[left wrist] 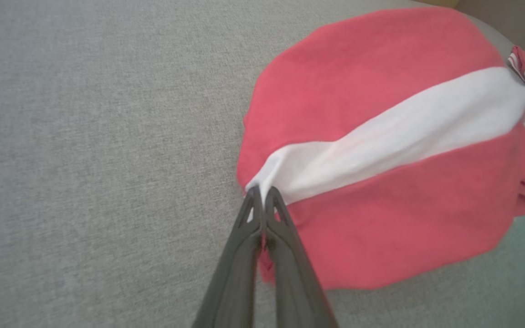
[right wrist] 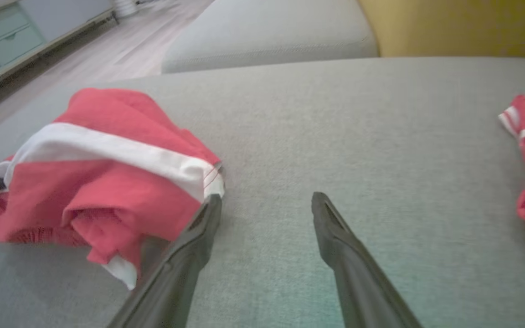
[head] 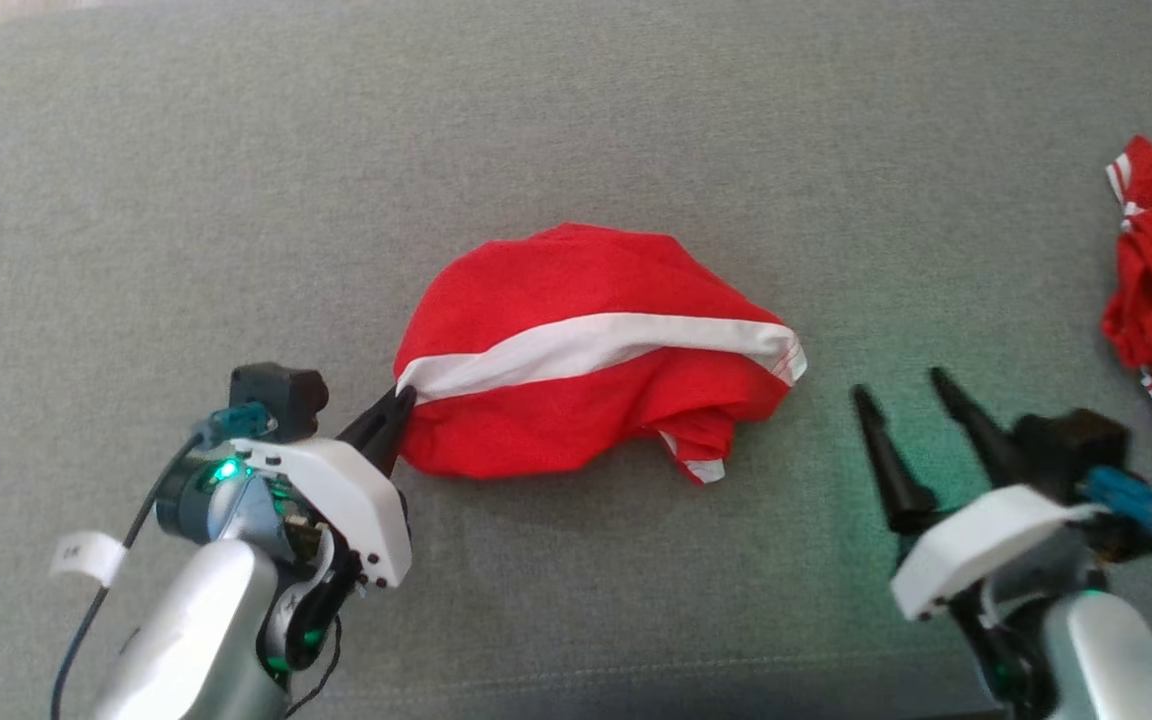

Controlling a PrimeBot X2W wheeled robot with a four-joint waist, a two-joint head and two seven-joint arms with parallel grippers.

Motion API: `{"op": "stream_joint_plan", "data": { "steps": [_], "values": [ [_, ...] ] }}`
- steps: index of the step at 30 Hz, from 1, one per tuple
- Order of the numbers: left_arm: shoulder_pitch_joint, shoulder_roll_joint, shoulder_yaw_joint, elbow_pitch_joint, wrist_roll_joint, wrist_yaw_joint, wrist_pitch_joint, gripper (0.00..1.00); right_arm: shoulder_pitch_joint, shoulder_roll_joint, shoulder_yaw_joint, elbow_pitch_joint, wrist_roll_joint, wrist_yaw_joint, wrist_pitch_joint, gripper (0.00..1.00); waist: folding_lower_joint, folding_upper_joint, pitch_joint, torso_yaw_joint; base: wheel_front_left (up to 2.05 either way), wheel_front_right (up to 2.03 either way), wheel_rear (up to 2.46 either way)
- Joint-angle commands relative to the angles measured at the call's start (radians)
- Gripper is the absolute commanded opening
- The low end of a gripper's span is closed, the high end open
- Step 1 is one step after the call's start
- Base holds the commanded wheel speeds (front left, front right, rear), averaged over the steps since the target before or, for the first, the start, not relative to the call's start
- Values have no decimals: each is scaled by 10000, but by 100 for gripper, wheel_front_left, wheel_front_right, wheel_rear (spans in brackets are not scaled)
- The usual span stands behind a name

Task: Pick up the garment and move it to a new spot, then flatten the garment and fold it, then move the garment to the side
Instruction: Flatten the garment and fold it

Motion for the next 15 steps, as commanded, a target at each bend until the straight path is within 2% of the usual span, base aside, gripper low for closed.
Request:
{"op": "stream_joint_plan", "data": {
  "steps": [1, 7, 13, 14, 15],
  "values": [
    [-505, 174, 365, -265, 67, 13, -125, 0, -481, -159, 339, -264, 93, -9, 14, 100, 0, 0, 30, 47, 0, 0, 0],
    [-682, 74, 238, -237, 158, 7, -306, 0, -1359, -436, 1165, 834, 543, -9, 137, 100, 0, 0, 166, 263, 0, 0, 0],
    [-805, -23, 135, -149, 194, -24, -501, 0, -2022, -591, 1560, 1736, 829, -9, 50, 100, 0, 0, 261, 390, 0, 0, 0],
    [-812, -39, 118, -135, 195, -29, -534, 0, -2106, -605, 1620, 1854, 891, -9, 15, 93, 0, 0, 269, 401, 0, 0, 0],
    [-819, -51, 105, -122, 194, -33, -562, 0, -2178, -611, 1704, 1961, 1007, -9, 4, 66, 0, 0, 280, 407, 0, 0, 0]
  ]
}}
